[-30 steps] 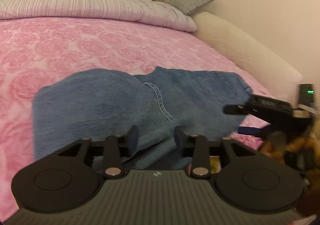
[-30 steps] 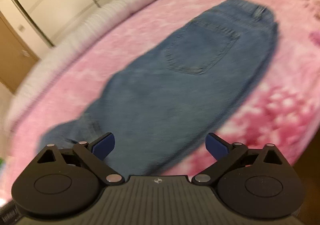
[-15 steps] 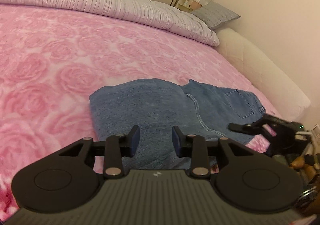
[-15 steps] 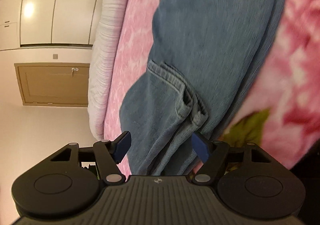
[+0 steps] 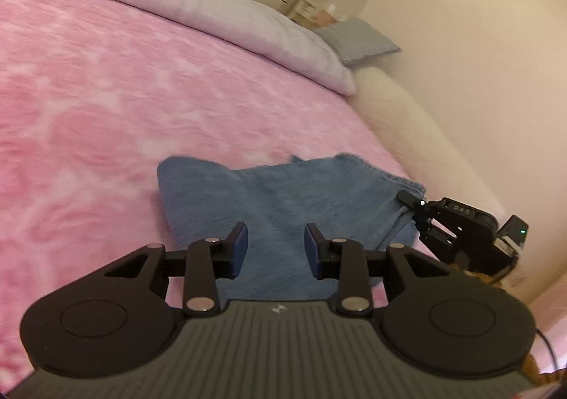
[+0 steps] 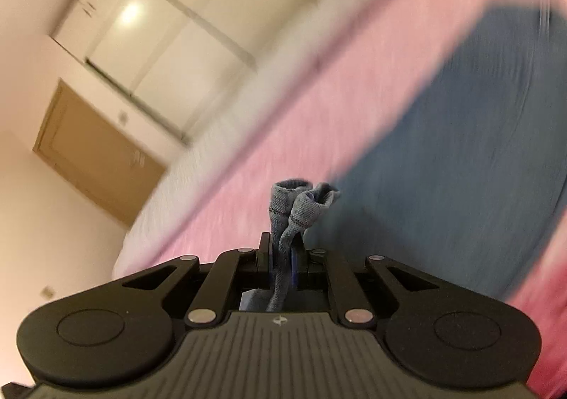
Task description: Fold clothes
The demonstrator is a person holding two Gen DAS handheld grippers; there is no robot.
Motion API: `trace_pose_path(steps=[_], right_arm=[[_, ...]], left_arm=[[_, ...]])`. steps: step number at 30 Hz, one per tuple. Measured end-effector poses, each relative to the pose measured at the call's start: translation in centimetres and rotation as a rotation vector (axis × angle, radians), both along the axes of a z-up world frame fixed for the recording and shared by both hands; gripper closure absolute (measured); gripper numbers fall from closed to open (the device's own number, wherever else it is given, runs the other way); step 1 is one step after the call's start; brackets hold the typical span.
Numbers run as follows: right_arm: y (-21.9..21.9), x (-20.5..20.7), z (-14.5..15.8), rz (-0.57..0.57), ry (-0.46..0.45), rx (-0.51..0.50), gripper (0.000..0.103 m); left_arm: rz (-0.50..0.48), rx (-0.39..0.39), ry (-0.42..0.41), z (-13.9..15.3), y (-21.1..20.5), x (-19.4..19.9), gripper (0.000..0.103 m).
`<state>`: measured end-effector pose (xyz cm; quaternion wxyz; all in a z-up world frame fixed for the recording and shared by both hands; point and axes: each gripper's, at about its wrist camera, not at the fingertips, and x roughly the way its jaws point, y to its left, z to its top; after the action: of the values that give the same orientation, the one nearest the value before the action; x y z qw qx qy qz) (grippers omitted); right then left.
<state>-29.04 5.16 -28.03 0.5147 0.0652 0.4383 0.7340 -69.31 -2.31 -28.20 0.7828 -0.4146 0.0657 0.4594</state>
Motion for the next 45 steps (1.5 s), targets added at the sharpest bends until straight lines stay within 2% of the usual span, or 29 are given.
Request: trace_pose_path(steps=[1,3,4,6,7,8,9,10,11,13,14,15,17,19,22,23,28,29,30,33,37,39,43,45], right_arm=[[0.2,1.5,0.2,-0.036,-0.025,0.007,0.093],[1.1,4.5,-1.4,-0.102,-0.052,-0.067,0.092],[1.7,5.9,-2.9,-0.129,-0.035,-0.137,0.091],[2.9,8.7,-6.7,-0.174,0.047,-0.31,0.08],[3.0,9.8,-8.1,-0.19,0.117,-0.343,0.081],[2.7,10.7,-9.0,-0.202,0.209,-0.333,0.079],[2.6,11.3,-9.5,-0.207,0.264,-0.322,0.076],[2.8,11.3,-9.4,-0.198,0.26,-0.311,0.076],[3.2,10.9,-9.2,-0.181,0.231,-0.301,0.073],[4.1,10.3,-8.9,-0.147,0.174,-0.279,0.075],[4.5,10.0,-8.7,-0.13,0.146,-0.268,0.09],[5.0,9.7,-8.0,-0.108,0.097,-0.244,0.092],[5.6,8.8,-5.6,-0.064,-0.026,-0.153,0.094],[5.3,8.3,-2.4,-0.042,-0.129,-0.005,0.095],[4.8,10.9,0.5,-0.132,-0.217,0.148,0.095],[5.0,12.4,0.7,-0.176,-0.227,0.162,0.095],[8.4,19.8,-6.5,-0.282,-0.112,-0.124,0.096],[8.6,20.7,-7.4,-0.291,-0.078,-0.144,0.096],[8.4,20.9,-7.5,-0.287,-0.065,-0.131,0.096],[8.1,21.0,-6.3,-0.26,-0.122,-0.081,0.096],[8.0,22.5,-5.2,-0.24,-0.141,0.013,0.097],[9.0,22.9,-5.5,-0.259,-0.175,-0.03,0.098],[8.5,23.8,-6.8,-0.307,-0.091,-0.072,0.099],[8.6,22.9,-6.4,-0.316,-0.16,-0.066,0.099]], left_arm=[[-0.026,-0.004,-0.003,-0.4,0.7,1.0,0.074],[-0.071,-0.032,0.015,-1.5,2.2,3.1,0.074],[-0.086,-0.053,0.034,-2.1,3.0,4.2,0.074],[-0.097,-0.075,0.081,-2.8,3.9,5.8,0.074],[-0.094,-0.072,0.107,-2.9,4.1,6.3,0.074],[-0.093,-0.065,0.128,-3.0,4.2,6.6,0.074],[-0.091,-0.061,0.145,-3.0,4.3,6.9,0.074],[-0.087,-0.06,0.156,-3.0,4.4,6.9,0.074],[-0.084,-0.063,0.165,-3.0,4.5,7.0,0.074],[-0.074,-0.068,0.182,-3.0,4.9,7.1,0.074],[-0.07,-0.069,0.187,-3.0,5.0,7.3,0.074],[-0.066,-0.071,0.191,-2.9,5.2,7.4,0.074],[-0.069,-0.058,0.199,-2.6,5.6,8.1,0.074],[-0.095,-0.043,0.191,-2.5,6.2,9.5,0.073],[-0.146,-0.025,0.176,-2.7,7.3,11.9,0.072],[-0.166,-0.028,0.179,-3.2,7.8,12.9,0.072],[-0.197,-0.08,0.245,-5.6,9.4,16.5,0.073],[-0.197,-0.078,0.259,-5.8,9.4,16.7,0.073],[-0.196,-0.079,0.264,-5.8,9.3,16.7,0.075],[-0.18,-0.076,0.286,-5.3,9.0,16.1,0.079],[-0.156,-0.058,0.323,-4.9,8.8,14.8,0.079],[-0.165,-0.063,0.32,-5.3,9.4,14.7,0.079],[-0.177,-0.042,0.343,-5.6,9.3,15.0,0.079],[-0.179,-0.052,0.346,-6.1,9.5,15.0,0.079]])
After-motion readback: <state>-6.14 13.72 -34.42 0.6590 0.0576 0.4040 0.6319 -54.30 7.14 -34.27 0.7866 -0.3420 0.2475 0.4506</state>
